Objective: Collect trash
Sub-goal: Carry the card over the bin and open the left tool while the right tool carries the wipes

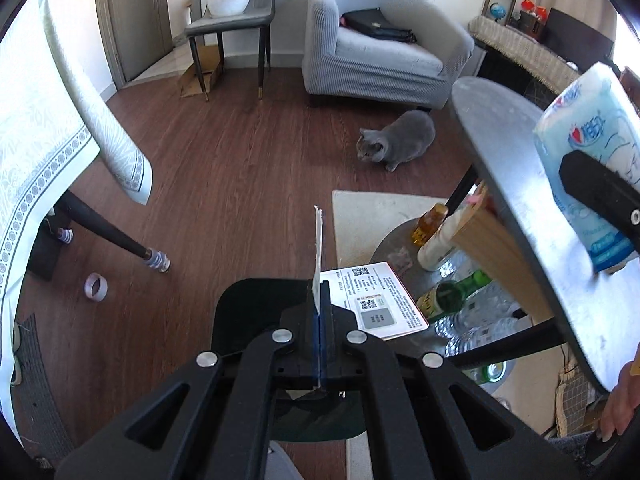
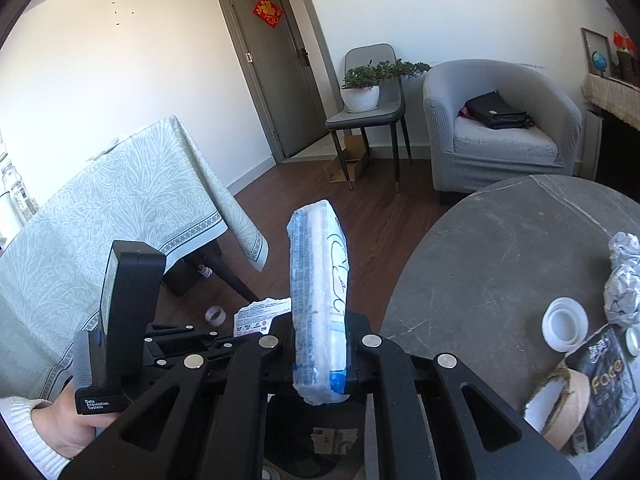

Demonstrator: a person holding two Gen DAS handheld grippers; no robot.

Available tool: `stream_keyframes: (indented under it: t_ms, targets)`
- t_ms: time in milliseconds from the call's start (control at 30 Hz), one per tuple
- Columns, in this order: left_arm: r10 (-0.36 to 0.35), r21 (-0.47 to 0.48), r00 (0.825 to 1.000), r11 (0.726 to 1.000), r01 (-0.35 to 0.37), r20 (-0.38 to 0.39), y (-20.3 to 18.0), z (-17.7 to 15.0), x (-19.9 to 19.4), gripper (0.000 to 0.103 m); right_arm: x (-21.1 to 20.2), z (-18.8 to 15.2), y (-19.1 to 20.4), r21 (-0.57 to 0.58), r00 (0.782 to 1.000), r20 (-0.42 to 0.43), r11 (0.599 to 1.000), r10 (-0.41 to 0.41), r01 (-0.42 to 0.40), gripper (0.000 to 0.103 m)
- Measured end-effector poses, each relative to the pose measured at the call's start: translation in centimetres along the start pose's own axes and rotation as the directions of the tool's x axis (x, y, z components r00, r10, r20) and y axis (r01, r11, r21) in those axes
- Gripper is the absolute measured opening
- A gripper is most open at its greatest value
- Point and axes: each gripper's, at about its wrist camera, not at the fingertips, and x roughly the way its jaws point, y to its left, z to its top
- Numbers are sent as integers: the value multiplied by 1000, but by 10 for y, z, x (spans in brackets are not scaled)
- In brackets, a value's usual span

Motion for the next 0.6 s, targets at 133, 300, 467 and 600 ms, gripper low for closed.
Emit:
stream_keyframes:
  t_ms: [133, 300, 467, 600]
  targets:
    - [7, -17, 997, 1000, -9, -80, 14, -10, 20, 1, 14, -3, 8, -11, 999, -34, 1000, 11, -11, 10]
    - [-8, -40, 984, 999, 1, -176, 32, -26, 43, 1, 29, -5, 17, -22, 997, -68, 999, 22, -23, 10]
    - [-5, -36, 971, 999, -4, -239, 42, -41, 57, 1, 44, -8, 27, -29, 995, -91, 999, 32, -35, 10]
    - [-6, -32, 968, 999, -2, -251, 48, -47, 59, 7, 57, -12, 34, -39, 992, -119, 998, 39, -44, 10]
